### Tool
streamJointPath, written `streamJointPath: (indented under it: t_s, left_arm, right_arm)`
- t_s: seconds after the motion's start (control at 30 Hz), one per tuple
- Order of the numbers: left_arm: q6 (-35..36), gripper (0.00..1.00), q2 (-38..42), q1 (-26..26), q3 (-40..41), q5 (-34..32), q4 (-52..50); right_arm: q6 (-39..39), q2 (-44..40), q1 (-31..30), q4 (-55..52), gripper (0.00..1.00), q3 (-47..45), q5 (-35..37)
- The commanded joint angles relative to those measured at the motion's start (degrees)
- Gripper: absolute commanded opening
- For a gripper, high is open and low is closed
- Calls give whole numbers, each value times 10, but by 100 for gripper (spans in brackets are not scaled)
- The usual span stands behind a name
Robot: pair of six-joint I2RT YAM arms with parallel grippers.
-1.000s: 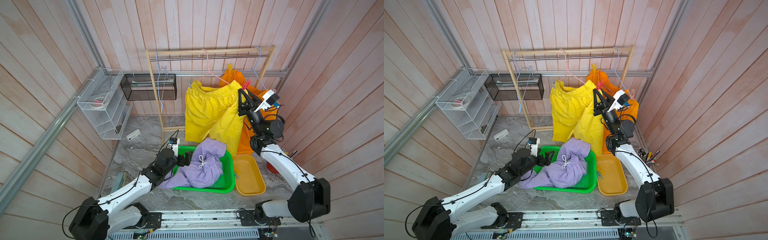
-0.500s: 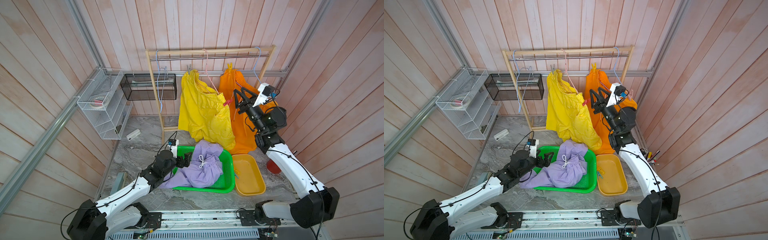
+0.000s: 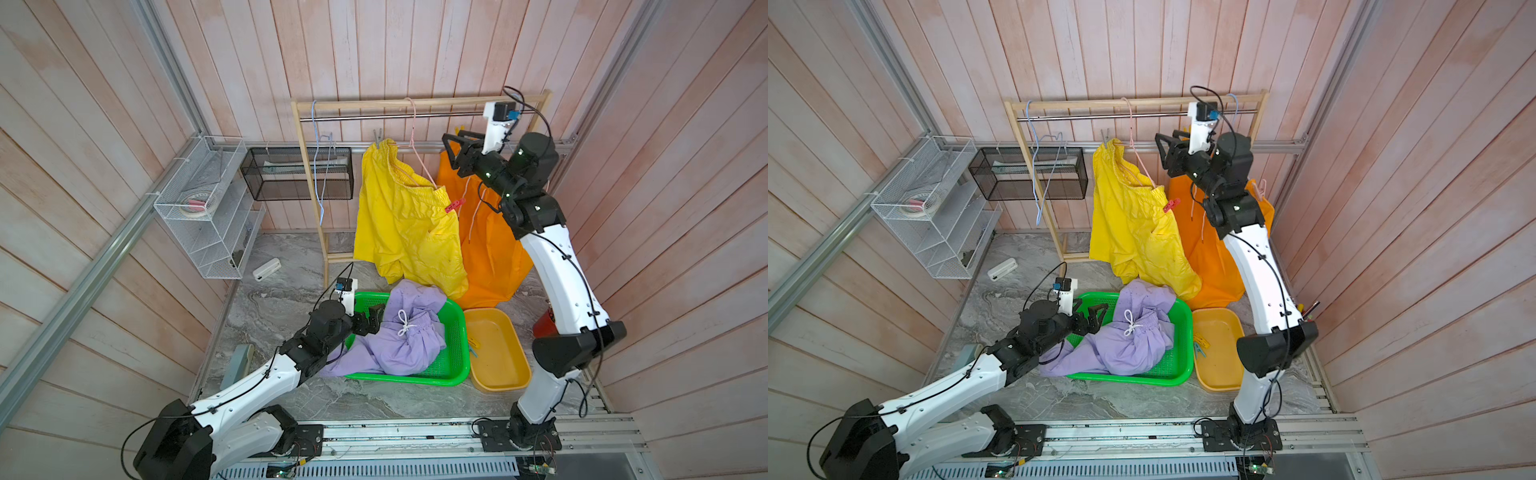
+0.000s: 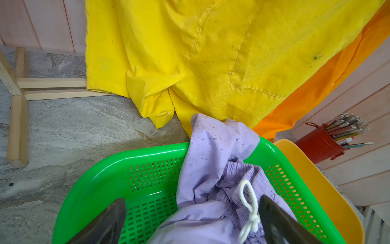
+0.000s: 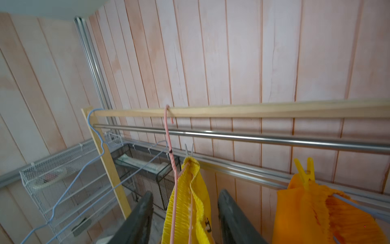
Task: Remove the clothespins securing shorts to the hanger
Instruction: Pick up the hanger from the clothesline.
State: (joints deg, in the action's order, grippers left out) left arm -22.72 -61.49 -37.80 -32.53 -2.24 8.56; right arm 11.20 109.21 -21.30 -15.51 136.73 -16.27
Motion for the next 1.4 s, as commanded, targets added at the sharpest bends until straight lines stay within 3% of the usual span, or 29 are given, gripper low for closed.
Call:
streamJointPath:
  t_s: [0.0,0.1,0.3,0.43,0.7,0.8,1.0,1.23,1.37]
  left_arm:
    - [-1,100,3,4,15,5,13]
    - [-1,100,0,4,14,10,16]
    - [2,100,-1,4,18,9,20]
    - [2,100,-8,4,17,13,25]
    - [-1,100,-12,4,19,16,30]
    - [0,100,-13,4,20,15,30]
    - [-1,100,-13,4,20,17,30]
    - [-2,100,-10,4,20,15,29]
    - [-2,100,-8,4,20,15,27]
  right_arm:
    - [-43,80,-22,-191,52,126,34]
    - [-49,111,-22,-220,52,161,51]
    - [-57,72,-23,-175,52,60,45]
    - [-60,67,-24,-172,49,48,41]
    - [-61,78,-29,-157,10,56,33]
    - [-58,76,-34,-131,0,55,25]
    - [-56,49,-48,-35,0,24,17]
    - [-24,-33,-55,152,0,-90,26]
    - [-19,-56,-56,194,0,-110,30]
